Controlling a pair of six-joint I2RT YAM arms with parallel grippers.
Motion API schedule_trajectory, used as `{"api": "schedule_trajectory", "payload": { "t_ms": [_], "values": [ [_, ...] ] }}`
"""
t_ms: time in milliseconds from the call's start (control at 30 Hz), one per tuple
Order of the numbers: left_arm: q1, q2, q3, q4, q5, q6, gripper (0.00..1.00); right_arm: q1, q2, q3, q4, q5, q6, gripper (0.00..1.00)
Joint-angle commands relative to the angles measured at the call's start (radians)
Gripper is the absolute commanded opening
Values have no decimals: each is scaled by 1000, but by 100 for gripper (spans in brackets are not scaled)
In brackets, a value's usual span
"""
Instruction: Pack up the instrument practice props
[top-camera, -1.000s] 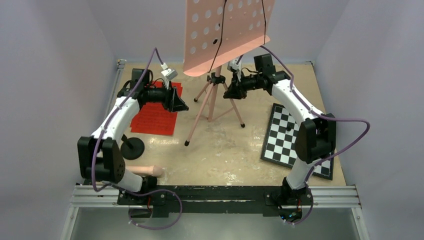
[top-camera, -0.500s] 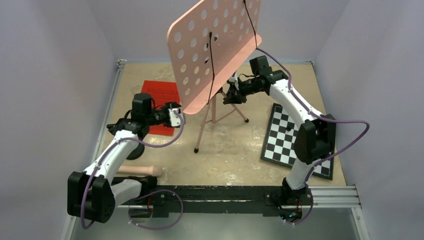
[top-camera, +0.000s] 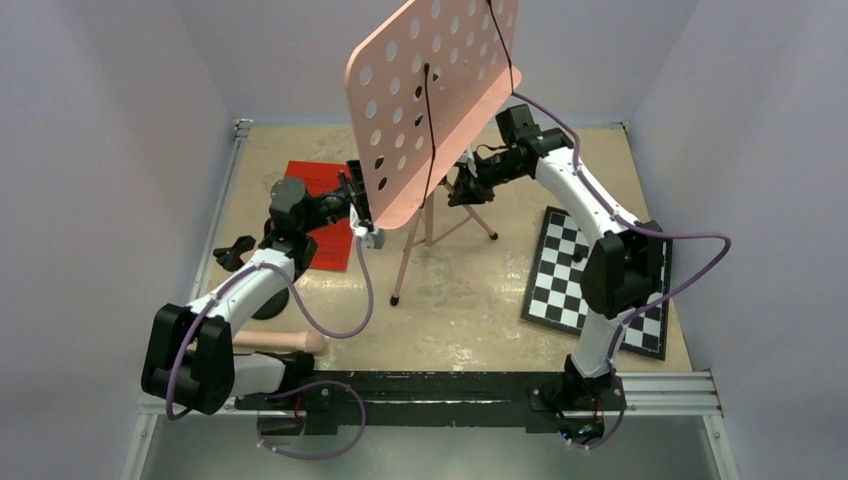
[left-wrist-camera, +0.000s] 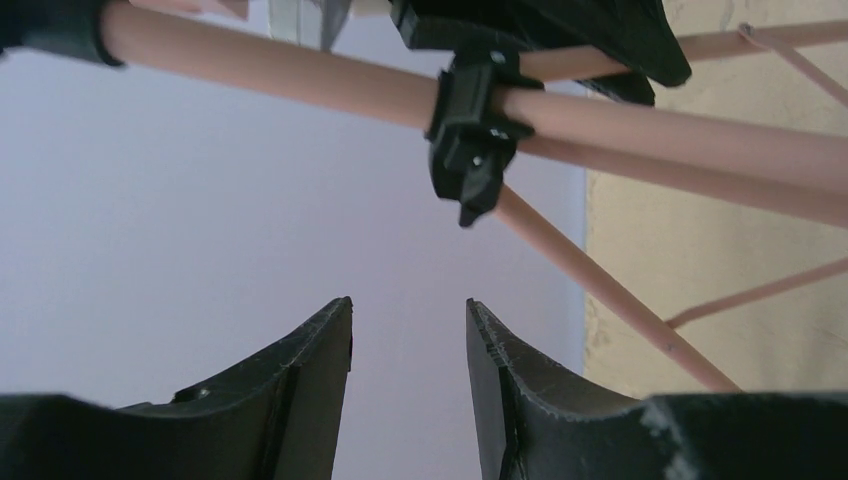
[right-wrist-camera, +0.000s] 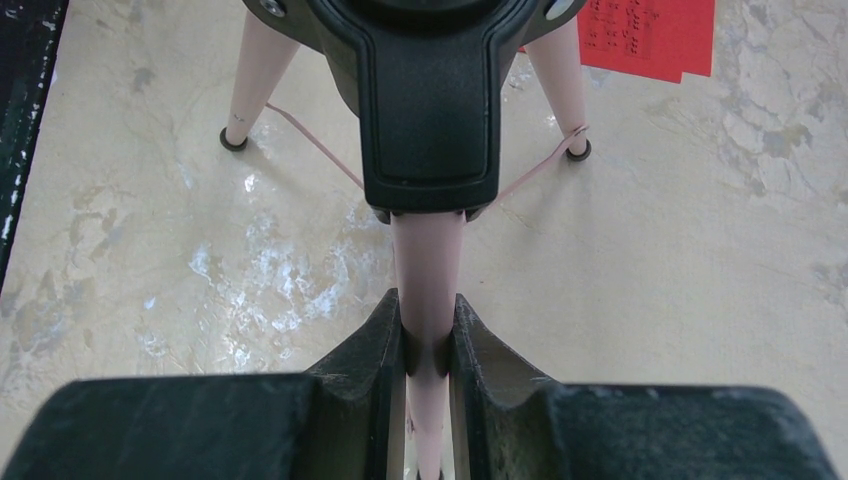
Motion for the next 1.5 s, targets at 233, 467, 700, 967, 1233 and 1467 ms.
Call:
{"api": "schedule_trajectory", "payload": {
  "t_ms": [233,467,700,967,1233,1467],
  "values": [
    [-83,-45,67,-123,135,178,45,-11,10,16,23,130,-45,0],
    [-89,7,95,-173,120,257,44,-10,7,15,25,126,-43,0],
    [-93,22,100,-196,141,283,43,-8,3,9,42,126,-21,0],
    [-119,65,117,-127,98,239,41,-2,2,7,49,127,-14,0],
    [-132,101,166,-117,-2,151,15,1,2,6,50,127,-11,0],
    [-125,43,322,-514,51,-116,0,1,0,1,58,130,-18,0]
  ]
}}
